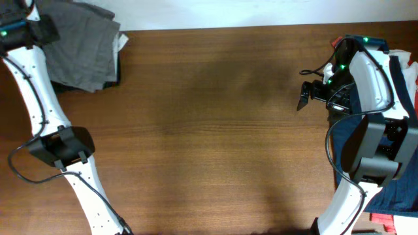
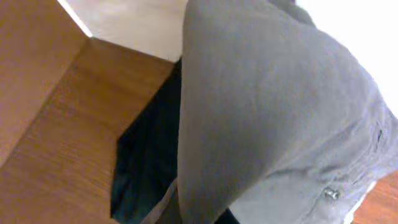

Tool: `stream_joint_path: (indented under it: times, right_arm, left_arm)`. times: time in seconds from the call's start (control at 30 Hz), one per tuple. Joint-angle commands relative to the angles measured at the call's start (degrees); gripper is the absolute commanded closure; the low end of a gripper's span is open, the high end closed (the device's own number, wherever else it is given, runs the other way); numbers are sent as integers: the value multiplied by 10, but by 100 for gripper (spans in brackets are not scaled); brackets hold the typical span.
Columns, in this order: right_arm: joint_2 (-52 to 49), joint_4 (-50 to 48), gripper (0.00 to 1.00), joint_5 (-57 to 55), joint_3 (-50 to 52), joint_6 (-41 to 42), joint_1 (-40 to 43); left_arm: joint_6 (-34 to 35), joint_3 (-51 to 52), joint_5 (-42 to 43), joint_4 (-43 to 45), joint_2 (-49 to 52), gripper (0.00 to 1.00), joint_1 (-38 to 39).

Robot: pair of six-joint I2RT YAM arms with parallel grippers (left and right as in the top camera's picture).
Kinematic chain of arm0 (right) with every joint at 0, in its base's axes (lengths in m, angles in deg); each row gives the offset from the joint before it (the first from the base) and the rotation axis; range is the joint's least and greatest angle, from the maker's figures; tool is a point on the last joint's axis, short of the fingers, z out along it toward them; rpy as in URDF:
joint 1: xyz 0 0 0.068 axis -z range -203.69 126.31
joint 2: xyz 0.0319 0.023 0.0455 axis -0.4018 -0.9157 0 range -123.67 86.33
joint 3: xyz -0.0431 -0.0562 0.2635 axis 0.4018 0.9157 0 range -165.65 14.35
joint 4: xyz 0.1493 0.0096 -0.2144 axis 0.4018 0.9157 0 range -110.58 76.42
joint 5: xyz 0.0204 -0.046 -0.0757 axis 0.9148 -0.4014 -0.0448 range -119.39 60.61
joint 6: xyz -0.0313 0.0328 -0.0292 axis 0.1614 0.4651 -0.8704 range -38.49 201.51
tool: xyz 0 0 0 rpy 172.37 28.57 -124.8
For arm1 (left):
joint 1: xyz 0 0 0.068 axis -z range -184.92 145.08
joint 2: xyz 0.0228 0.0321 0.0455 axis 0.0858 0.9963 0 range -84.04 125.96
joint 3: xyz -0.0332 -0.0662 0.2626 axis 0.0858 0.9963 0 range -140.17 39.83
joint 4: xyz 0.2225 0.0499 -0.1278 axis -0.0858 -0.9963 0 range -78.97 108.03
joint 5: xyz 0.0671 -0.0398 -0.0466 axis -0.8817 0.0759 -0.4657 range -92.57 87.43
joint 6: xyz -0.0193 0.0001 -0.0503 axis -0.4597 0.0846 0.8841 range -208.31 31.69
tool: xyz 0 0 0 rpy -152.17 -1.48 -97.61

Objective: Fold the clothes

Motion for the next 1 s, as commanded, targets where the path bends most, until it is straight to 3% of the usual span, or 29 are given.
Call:
stream_joint_path:
  times: [0.0, 0.03, 0.07, 0.1, 0.13, 0.17, 0.2, 0.27, 0.33, 0.4, 0.6, 0.73, 0.8, 0.97]
  right_arm:
    - [8, 2, 1, -5, -10, 4, 0]
    - [8, 2, 1, -5, -10, 4, 0]
    - [8, 2, 1, -5, -10, 4, 0]
    - [8, 2, 1, -5, -10, 4, 0]
    - [8, 2, 1, -5, -10, 4, 0]
    - [8, 2, 1, -5, -10, 4, 0]
    - [8, 2, 1, -5, -10, 4, 0]
    - [8, 2, 2, -5, -10, 4, 0]
    - [8, 2, 1, -5, -10, 4, 0]
    - [8, 2, 1, -5, -10, 4, 0]
    - [8, 2, 1, -5, -10, 4, 0]
    - [8, 2, 1, -5, -10, 4, 0]
    - [8, 2, 1, -5, -10, 4, 0]
    - [8, 2, 1, -5, -10, 4, 0]
  left_arm:
    - [5, -13, -16, 51, 42, 98, -17]
    - [5, -13, -17, 75, 59, 92, -17]
    - [5, -13, -17, 85, 70, 80, -17]
    - [6, -13, -17, 87, 82, 79, -17]
    - [6, -13, -17, 87, 95, 61, -17]
    - [6, -13, -26, 90, 101, 58, -17]
    - [6, -16, -30, 103, 98, 45, -17]
    - [6, -59, -15, 108, 94, 45, -12]
    - [6, -69, 78, 64, 73, 50, 5]
    - [6, -47, 87, 8, 79, 73, 23]
    - [6, 99, 87, -28, 112, 72, 37]
    - [8, 130, 106, -100, 122, 72, 40]
    - [8, 130, 168, -163, 122, 87, 46]
    - [10, 128, 212, -268, 121, 88, 98]
